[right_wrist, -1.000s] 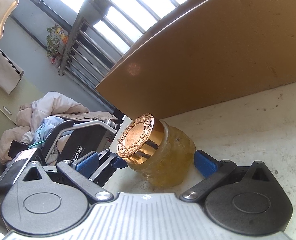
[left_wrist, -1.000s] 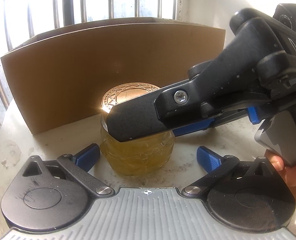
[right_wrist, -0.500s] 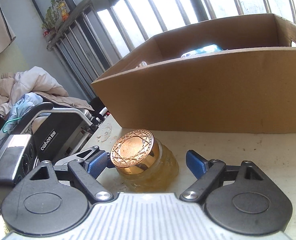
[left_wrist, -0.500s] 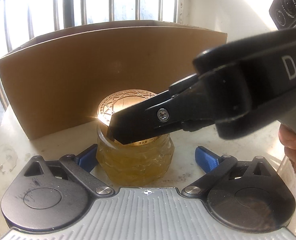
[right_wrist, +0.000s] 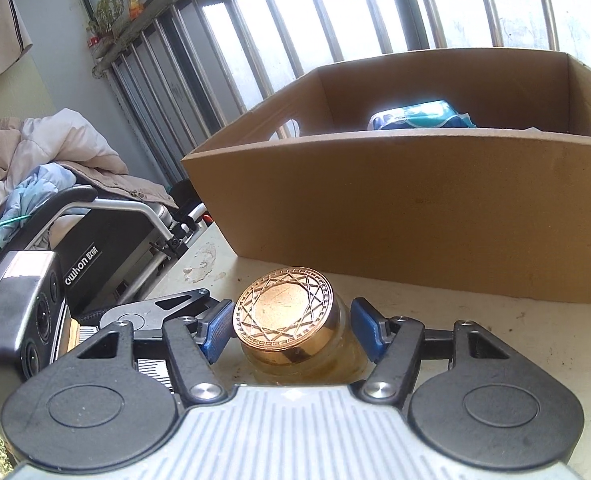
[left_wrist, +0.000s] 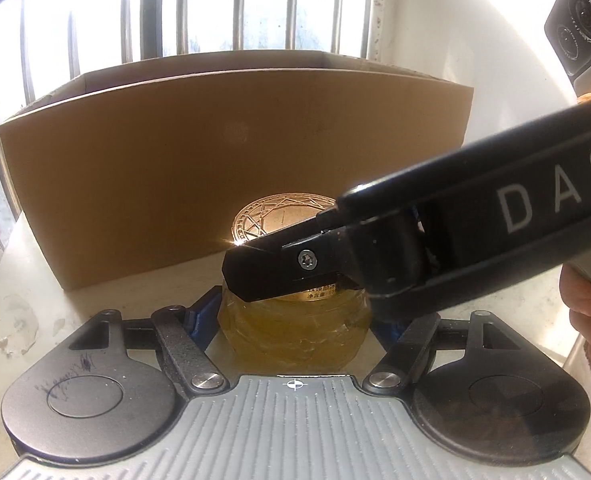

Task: Organize objects

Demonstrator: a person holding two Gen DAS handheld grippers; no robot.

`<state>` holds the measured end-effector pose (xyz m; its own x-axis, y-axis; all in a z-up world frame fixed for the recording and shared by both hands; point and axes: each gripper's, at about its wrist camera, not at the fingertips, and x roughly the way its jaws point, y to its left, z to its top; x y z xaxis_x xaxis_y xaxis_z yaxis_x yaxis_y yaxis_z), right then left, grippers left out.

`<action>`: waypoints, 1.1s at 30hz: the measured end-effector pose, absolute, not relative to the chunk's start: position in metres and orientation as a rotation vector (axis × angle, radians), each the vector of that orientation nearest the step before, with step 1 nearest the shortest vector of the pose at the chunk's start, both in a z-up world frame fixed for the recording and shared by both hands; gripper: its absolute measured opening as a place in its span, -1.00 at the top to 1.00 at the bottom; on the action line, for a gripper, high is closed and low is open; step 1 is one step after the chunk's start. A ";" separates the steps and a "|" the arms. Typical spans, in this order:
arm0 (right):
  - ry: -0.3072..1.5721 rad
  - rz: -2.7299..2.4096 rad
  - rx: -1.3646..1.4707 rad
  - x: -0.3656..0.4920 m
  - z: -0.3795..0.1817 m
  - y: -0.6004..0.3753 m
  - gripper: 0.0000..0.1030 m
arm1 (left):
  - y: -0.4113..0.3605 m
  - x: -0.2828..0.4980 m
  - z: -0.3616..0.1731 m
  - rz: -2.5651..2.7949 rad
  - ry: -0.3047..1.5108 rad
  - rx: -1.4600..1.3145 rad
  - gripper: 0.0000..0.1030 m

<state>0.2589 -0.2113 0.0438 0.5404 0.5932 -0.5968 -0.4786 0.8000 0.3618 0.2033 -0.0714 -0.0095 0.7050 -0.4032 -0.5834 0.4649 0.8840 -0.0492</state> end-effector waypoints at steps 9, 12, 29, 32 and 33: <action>0.822 0.634 0.289 0.278 0.041 -0.237 -0.31 | -0.088 0.272 -0.010 -0.508 0.633 0.099 -0.46; 0.823 0.635 0.280 0.278 0.042 -0.237 -0.31 | -0.088 0.275 -0.009 -0.513 0.634 0.089 -0.44; 0.868 0.628 0.172 0.285 0.043 -0.225 -0.46 | -0.096 0.274 -0.009 -0.514 0.632 0.111 -0.41; 0.906 0.628 0.165 0.287 0.035 -0.222 -0.54 | -0.096 0.274 -0.009 -0.514 0.631 0.111 -0.41; 0.907 0.630 0.161 0.287 0.034 -0.222 -0.55 | -0.096 0.275 -0.009 -0.514 0.631 0.112 -0.41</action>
